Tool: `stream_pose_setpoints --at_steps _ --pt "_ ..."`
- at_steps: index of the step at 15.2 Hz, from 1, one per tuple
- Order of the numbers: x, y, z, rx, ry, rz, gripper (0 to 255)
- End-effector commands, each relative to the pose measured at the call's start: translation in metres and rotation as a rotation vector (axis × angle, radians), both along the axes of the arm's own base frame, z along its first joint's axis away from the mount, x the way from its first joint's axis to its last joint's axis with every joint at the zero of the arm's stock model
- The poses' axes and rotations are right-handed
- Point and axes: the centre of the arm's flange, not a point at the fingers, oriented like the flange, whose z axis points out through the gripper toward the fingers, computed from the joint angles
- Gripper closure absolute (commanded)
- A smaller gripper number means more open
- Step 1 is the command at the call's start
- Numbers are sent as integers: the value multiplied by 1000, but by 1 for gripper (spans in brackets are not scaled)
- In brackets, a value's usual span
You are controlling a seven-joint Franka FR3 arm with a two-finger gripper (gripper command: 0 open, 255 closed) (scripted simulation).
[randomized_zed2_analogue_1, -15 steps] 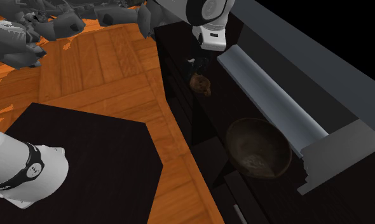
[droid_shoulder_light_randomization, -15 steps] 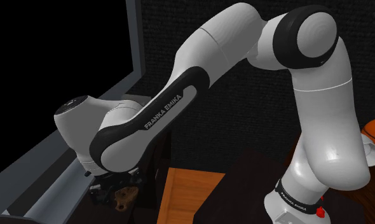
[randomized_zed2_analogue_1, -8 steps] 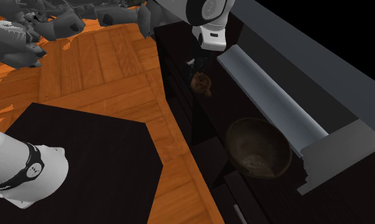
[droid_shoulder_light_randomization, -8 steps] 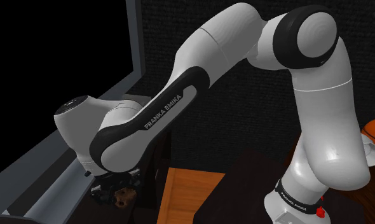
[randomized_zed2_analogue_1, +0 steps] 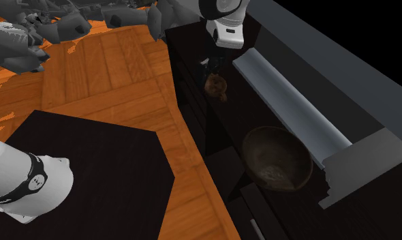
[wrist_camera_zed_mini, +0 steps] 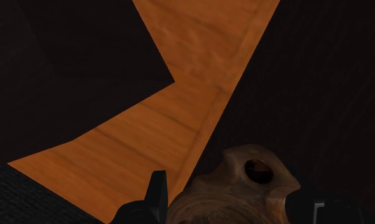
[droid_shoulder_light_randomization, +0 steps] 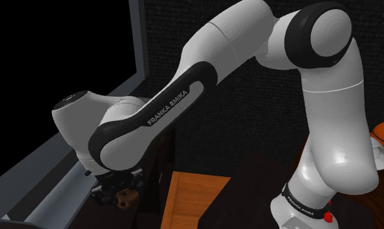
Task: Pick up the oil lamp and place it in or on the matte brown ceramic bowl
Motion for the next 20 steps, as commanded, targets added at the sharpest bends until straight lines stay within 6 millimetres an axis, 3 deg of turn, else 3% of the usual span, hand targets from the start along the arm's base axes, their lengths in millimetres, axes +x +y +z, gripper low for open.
stream_pose_setpoints --at_steps 1,19,20 --pt "0 0 10 0 0 0 255" --pt "0 0 104 0 0 0 255" --pt "9 -10 104 0 0 0 255"
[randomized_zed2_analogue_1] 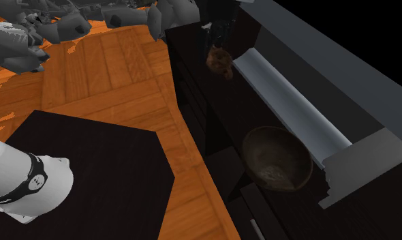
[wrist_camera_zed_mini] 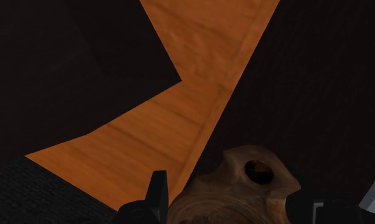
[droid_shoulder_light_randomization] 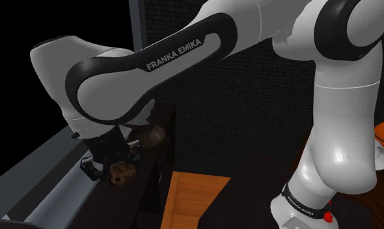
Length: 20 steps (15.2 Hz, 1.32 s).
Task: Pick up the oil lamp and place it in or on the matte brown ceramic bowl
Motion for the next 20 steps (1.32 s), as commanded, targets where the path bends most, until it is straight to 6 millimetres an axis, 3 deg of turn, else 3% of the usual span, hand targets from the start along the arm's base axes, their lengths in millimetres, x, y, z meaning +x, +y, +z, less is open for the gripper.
stream_pose_setpoints --at_steps 1,20 --pt "14 -15 2 0 0 0 255" --pt "184 -200 6 0 0 0 255"
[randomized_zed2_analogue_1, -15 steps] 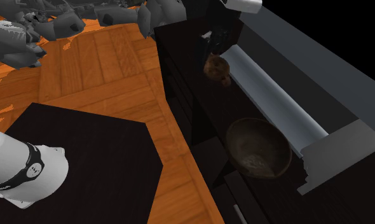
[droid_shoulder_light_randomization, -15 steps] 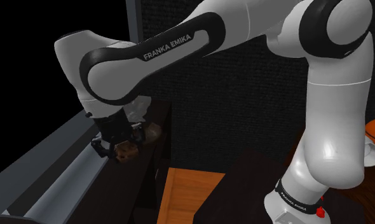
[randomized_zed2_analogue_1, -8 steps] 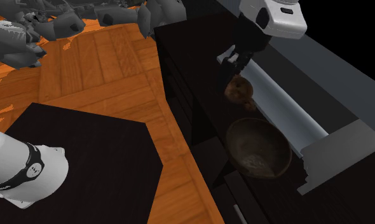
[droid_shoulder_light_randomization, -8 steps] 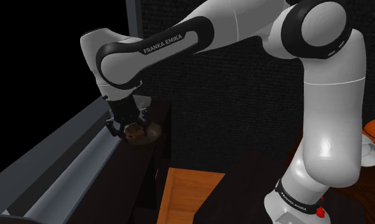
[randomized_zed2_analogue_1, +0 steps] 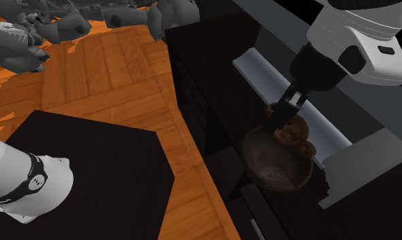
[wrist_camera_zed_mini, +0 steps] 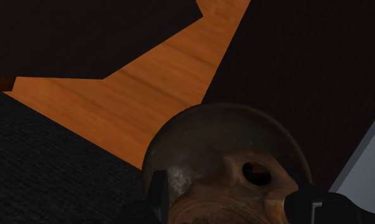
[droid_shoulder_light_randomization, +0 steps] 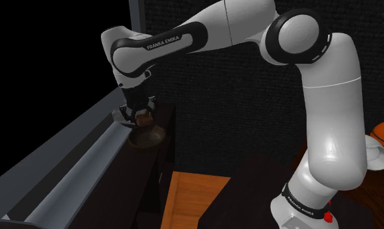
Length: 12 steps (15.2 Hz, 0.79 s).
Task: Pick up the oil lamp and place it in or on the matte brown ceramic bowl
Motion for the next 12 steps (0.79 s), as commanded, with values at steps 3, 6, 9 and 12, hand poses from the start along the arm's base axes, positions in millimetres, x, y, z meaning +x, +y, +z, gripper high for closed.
stream_pose_setpoints --at_steps 3,6,9,12 --pt "13 -13 -9 0 0 1 255" --pt "13 -13 -25 0 0 1 255" --pt "13 -13 -41 0 0 1 255" --pt "13 -13 -56 0 0 1 255"
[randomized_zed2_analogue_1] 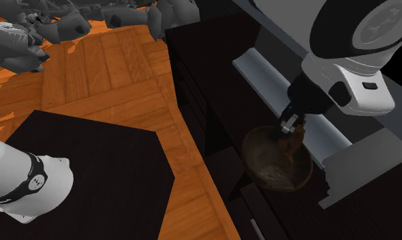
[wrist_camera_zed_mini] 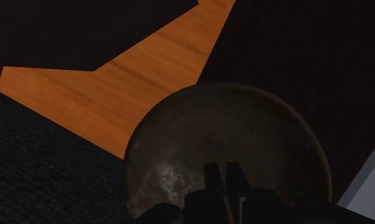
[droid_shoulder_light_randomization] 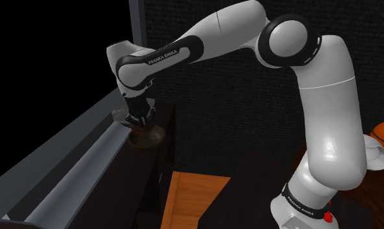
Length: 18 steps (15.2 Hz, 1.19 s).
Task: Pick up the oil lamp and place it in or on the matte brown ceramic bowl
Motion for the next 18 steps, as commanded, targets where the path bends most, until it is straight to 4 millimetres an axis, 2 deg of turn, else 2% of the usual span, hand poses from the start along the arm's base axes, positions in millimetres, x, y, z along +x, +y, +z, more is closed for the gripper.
stream_pose_setpoints --at_steps 1,2,3,4,6,7,8,9,10,11,13,14,18 --pt "2 -2 -19 -5 21 0 255" --pt "2 -2 -25 -5 21 0 255" --pt "1 -1 -7 -1 0 -1 255" --pt "1 -1 -7 -1 0 -1 0" --pt "-15 -17 -2 227 -121 -471 0" --pt "-11 -13 -6 111 -57 -236 0" --pt "-11 -13 -6 111 -57 -236 0" --pt "-28 -40 -11 242 -206 -526 0" --pt "-24 -26 -12 135 -69 -338 0" --pt "-24 -26 -12 135 -69 -338 0" --pt "-49 -59 -21 350 -327 -778 0" --pt "-57 -65 -25 407 -396 -894 0" --pt "-51 -61 -45 407 -396 -894 0"
